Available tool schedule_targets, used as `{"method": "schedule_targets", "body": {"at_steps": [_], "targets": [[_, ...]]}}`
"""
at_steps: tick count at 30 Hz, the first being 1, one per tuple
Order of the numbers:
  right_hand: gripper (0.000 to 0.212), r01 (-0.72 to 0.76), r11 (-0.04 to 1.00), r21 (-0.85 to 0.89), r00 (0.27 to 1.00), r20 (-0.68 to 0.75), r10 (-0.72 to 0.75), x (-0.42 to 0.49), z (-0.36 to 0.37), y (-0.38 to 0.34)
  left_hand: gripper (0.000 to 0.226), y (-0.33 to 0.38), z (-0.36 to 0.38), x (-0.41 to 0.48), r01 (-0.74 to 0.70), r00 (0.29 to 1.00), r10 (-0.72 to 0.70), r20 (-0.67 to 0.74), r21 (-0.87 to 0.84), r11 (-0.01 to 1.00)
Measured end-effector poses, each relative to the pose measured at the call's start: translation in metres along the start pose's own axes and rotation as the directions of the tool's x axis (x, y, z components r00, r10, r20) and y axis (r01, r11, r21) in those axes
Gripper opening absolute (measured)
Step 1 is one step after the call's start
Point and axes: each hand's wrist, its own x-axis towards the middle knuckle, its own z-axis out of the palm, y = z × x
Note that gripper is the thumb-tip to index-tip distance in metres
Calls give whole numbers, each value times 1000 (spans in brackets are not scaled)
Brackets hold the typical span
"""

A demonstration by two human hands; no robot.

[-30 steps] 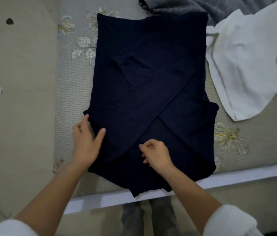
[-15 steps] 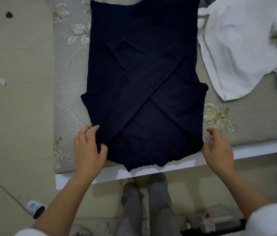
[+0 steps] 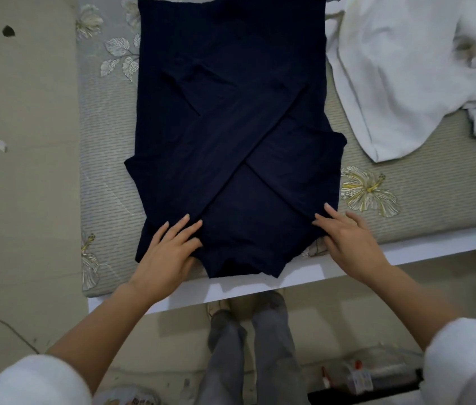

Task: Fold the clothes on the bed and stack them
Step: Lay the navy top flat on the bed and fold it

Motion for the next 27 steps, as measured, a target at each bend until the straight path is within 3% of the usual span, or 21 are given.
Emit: {"method": "schedule_targets", "body": {"at_steps": [3, 6, 10, 12, 14, 16, 17, 20, 23, 27], "targets": [[31, -148, 976, 159, 989, 28, 145, 16, -18, -7, 27, 2, -10, 14, 71, 997, -72, -5, -112, 991], [27, -192, 957, 218, 981, 74, 180, 26, -36, -6, 31, 8, -34, 22, 158, 987, -157, 18, -193, 968], [13, -320, 888, 329, 928, 299, 224, 24, -52, 1, 42, 24, -57, 28, 216, 960, -182, 212, -153, 964], [14, -450, 838, 309, 822, 510, 253, 19, -54, 3, 42, 37, -59, 27, 262, 888, -162, 431, -184, 947], [17, -575, 781, 243, 655, 709, 261, 13, -53, 4, 38, 50, -56, 22, 326, 757, -107, 645, -230, 917], [16, -638, 741, 209, 553, 794, 252, 9, -53, 8, 33, 56, -55, 18, 428, 652, -50, 757, -313, 848], [15, -652, 721, 234, 555, 795, 244, 9, -55, 12, 33, 56, -58, 19, 487, 634, -36, 772, -363, 794], [16, -646, 625, 439, 699, 670, 251, 21, -64, 26, 28, 45, -75, 34, 549, 654, -10, 757, -465, 695], [18, -591, 513, 622, 802, 523, 290, 42, -78, 36, 13, 24, -101, 58, 430, 712, -19, 701, -415, 802], [14, -450, 457, 767, 890, 343, 300, 83, -95, 43, 20, -4, -135, 108, 316, 839, -117, 531, -300, 900]]}}
